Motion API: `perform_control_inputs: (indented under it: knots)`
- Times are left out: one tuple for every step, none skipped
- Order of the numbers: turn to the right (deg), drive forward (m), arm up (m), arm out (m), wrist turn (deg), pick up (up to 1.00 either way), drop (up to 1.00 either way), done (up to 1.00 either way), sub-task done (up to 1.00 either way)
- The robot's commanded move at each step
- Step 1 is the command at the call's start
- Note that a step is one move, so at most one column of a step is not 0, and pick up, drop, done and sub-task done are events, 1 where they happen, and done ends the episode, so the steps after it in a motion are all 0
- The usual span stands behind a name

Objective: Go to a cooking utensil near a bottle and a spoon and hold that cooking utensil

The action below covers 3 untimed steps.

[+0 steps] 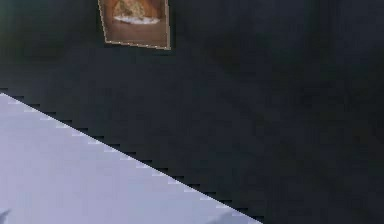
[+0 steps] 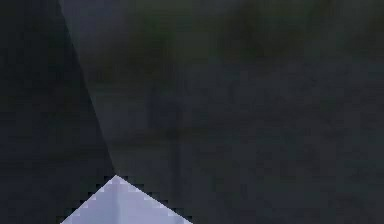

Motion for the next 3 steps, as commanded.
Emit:
perform_control_inputs:
  knots:
    - [0.0,0.05,0.00,0.00,0.0,0.00,0.00,0.00,0.00]
    - [45.0,0.00,0.00,0.00,0.0,0.00,0.00,0.00,0.00]
    - [45.0,0.00,0.00,0.00,0.0,0.00,0.00,0.00,0.00]
